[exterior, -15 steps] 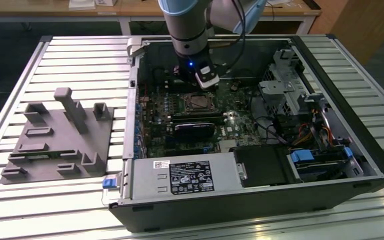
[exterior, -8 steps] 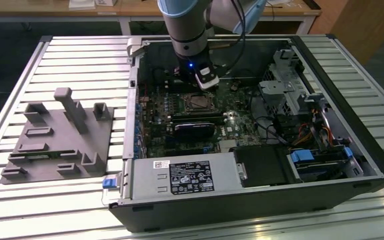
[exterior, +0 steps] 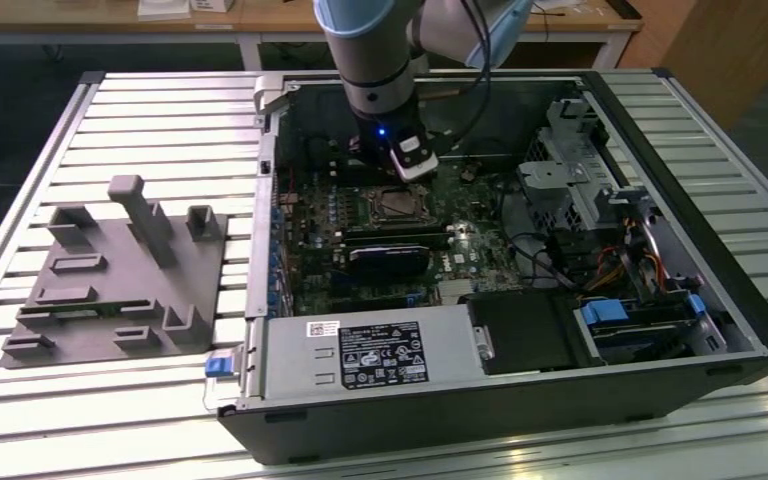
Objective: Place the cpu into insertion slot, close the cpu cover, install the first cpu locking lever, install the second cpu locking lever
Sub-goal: 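Install the first cpu locking lever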
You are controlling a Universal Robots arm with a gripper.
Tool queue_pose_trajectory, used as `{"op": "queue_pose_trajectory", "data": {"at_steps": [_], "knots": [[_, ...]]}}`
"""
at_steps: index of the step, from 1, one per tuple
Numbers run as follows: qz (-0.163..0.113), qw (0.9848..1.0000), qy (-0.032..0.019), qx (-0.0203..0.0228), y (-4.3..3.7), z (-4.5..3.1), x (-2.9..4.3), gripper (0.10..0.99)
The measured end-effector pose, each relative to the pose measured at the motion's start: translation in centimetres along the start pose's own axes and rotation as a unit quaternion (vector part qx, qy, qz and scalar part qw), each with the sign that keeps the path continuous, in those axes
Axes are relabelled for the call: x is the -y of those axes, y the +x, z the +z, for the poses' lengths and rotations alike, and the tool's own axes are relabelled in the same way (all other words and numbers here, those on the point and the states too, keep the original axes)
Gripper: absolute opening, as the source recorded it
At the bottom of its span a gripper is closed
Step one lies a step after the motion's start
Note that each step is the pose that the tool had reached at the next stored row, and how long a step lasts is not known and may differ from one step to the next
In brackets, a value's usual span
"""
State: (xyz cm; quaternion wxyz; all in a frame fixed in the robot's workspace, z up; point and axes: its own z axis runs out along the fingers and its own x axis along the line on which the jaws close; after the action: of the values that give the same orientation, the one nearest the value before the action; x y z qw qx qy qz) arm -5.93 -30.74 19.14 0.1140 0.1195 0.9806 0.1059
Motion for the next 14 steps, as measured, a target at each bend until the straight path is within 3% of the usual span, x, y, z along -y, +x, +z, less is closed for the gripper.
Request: {"op": "queue_pose_trajectory", "data": {"at_steps": [12, 14], "knots": [[0.001, 1.0000, -0.0015, -0.0002, 0.06, 0.29, 0.07, 0.106], [0.002, 1.0000, -0.0060, -0.0011, 0.06, 0.29, 0.08, 0.106]]}}
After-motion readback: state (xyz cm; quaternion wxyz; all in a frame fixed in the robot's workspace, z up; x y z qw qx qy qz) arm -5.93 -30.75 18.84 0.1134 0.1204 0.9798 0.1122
